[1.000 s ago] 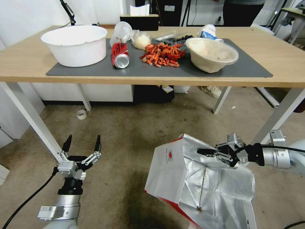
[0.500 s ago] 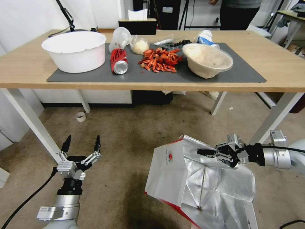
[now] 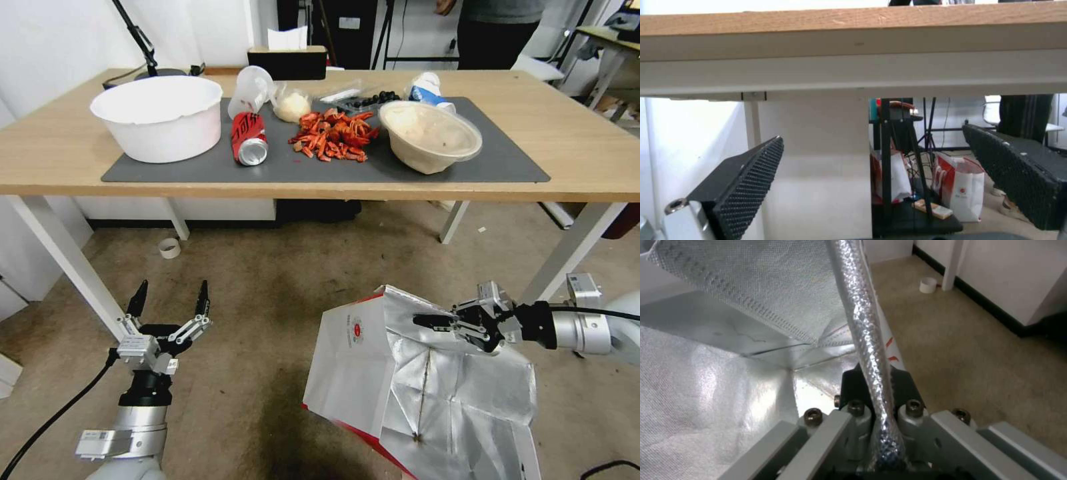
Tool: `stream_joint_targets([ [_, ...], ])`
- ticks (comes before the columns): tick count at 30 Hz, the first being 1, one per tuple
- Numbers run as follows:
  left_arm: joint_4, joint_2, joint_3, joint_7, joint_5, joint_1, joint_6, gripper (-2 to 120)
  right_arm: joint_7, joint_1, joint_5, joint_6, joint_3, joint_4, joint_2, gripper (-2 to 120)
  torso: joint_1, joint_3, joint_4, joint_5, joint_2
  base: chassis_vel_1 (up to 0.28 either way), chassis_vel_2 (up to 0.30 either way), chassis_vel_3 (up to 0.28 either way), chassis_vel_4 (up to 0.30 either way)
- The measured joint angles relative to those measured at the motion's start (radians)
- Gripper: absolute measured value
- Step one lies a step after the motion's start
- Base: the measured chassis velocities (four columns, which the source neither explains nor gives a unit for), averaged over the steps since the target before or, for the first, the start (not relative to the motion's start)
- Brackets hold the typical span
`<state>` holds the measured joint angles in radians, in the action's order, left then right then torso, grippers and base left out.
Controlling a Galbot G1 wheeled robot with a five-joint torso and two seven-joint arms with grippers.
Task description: Pick up the food delivery bag from the floor and place it on the table.
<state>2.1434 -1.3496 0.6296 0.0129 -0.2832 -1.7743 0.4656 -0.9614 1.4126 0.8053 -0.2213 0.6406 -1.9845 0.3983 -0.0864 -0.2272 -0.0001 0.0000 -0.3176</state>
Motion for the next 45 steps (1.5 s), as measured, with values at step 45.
stream_joint_targets([
  [45,0.001,0.007,0.003,-0.002,-0.013,0.001,-0.003,100,-0.018,-0.01,0.003,0.0,-0.002,-0.007,-0.021,0,-0.063,-0.121,0.0001,-0.0001,-0.183,0.0,0.0,0.0,0.0],
])
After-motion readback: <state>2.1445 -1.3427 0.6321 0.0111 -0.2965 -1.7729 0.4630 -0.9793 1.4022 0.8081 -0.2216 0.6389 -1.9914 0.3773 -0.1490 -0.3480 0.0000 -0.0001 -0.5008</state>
